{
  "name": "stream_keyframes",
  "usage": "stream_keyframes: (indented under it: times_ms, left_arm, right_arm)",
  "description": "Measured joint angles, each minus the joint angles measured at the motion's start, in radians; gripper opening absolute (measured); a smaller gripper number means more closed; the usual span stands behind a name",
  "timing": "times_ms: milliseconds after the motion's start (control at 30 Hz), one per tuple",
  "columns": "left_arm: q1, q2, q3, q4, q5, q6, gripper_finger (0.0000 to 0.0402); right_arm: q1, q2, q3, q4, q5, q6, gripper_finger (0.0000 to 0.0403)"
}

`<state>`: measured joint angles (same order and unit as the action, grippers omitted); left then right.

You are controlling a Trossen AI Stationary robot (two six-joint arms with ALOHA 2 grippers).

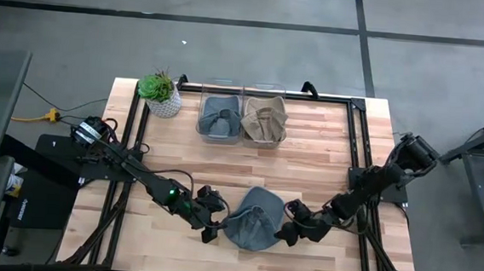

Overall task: Pick & Place hat
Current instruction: Put the gray cap into the left transparent bin

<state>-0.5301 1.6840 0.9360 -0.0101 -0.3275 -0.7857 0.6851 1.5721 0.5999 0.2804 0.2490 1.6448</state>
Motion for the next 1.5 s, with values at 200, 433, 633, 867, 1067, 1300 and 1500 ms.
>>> stream_keyframes:
  times_ms: [200, 433, 633, 867, 1067, 1300, 1500]
  left_arm:
    - [0.0, 0.0, 0.0, 0.0, 0.0, 0.0, 0.0294]
    - [0.0, 0.0, 0.0, 0.0, 0.001, 0.0, 0.0294]
    - [0.0, 0.0, 0.0, 0.0, 0.003, -0.004, 0.0294]
    - [0.0, 0.0, 0.0, 0.0, 0.003, -0.004, 0.0294]
    - [0.0, 0.0, 0.0, -0.003, 0.003, -0.004, 0.0294]
    - [0.0, -0.011, 0.0, -0.08, 0.006, -0.105, 0.0294]
    - [0.0, -0.047, 0.001, -0.198, 0.06, -0.193, 0.0294]
  right_arm:
    - [-0.023, 0.021, 0.001, 0.02, -0.016, -0.006, 0.0198]
    - [-0.052, 0.058, 0.001, 0.044, -0.054, -0.026, 0.0197]
    - [-0.073, 0.073, 0.001, 0.072, -0.061, -0.04, 0.0195]
    - [-0.094, 0.073, 0.001, 0.069, -0.067, -0.054, 0.0132]
    - [-0.097, 0.073, 0.001, 0.069, -0.065, -0.108, 0.0027]
    - [-0.097, 0.073, 0.001, 0.081, -0.083, -0.166, 0.0016]
    - [-0.098, 0.07, 0.001, 0.091, -0.067, -0.173, 0.0016]
